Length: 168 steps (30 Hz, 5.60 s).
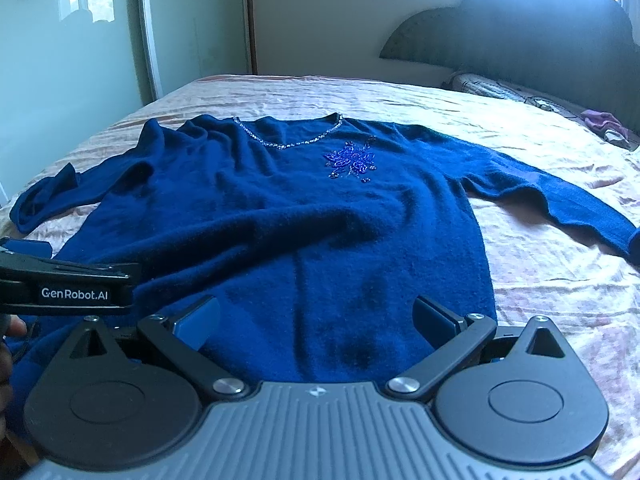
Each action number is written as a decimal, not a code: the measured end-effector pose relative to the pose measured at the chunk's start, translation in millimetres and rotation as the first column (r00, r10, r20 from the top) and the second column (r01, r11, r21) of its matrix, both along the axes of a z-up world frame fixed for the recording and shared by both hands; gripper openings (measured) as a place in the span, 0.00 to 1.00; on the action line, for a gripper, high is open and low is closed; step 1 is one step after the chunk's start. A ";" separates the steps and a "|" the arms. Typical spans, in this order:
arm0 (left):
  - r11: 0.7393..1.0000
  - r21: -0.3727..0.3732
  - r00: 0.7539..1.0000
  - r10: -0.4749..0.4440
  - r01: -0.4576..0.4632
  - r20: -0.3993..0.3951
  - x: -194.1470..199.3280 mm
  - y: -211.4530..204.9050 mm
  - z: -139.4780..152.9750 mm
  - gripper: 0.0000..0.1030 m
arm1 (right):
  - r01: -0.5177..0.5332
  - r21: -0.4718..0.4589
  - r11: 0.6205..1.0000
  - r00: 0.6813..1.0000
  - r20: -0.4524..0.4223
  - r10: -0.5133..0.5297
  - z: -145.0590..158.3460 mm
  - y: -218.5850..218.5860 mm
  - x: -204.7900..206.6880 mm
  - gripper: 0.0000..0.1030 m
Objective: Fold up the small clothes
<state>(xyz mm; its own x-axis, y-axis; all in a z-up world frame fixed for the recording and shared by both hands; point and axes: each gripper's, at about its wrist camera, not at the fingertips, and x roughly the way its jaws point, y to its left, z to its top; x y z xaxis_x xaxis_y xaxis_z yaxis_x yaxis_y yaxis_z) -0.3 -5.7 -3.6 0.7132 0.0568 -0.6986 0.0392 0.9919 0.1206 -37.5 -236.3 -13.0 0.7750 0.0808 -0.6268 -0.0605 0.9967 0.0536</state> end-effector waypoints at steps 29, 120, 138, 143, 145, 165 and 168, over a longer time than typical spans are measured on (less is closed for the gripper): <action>0.998 0.022 0.998 -0.059 0.058 0.024 9.5 -22.4 8.4 0.99 | -0.025 -0.043 0.999 0.987 0.156 0.031 12.6 -19.7 -3.0 1.00; 0.981 0.043 0.982 -0.187 0.187 -0.015 56.6 -52.1 -9.4 1.00 | 0.330 0.345 0.879 0.869 0.254 -0.425 0.5 -235.9 117.9 0.06; 0.987 0.032 0.988 -0.156 0.156 0.000 62.9 -40.6 -3.9 1.00 | 0.175 0.331 0.927 0.942 0.216 -0.255 1.7 -165.1 162.3 0.06; 0.987 0.035 0.988 -0.156 0.156 -0.001 62.7 -39.5 -4.5 1.00 | 0.127 0.321 0.939 0.953 0.224 -0.205 8.0 -144.4 171.8 0.06; 0.988 0.034 0.988 -0.153 0.153 -0.001 63.2 -38.2 -4.5 1.00 | 0.112 0.328 0.938 0.955 0.224 -0.193 9.5 -137.4 175.4 0.06; 0.991 0.025 0.992 -0.128 0.128 -0.009 68.3 -26.8 -12.7 1.00 | 0.035 0.382 0.923 0.973 0.196 -0.118 3.0 -90.3 192.5 0.06; 0.991 0.025 0.992 -0.129 0.129 -0.007 66.8 -26.5 -13.1 1.00 | 0.020 0.378 0.926 0.975 0.197 -0.102 2.4 -83.5 193.2 0.06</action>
<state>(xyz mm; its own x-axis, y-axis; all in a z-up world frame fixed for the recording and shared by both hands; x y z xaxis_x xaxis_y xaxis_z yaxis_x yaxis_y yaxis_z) 66.5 -32.3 -16.6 0.7117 -0.0174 -0.7023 0.1670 0.9752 0.1450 155.8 -319.8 -10.6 0.8957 0.2244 -0.3840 -0.0505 0.9091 0.4135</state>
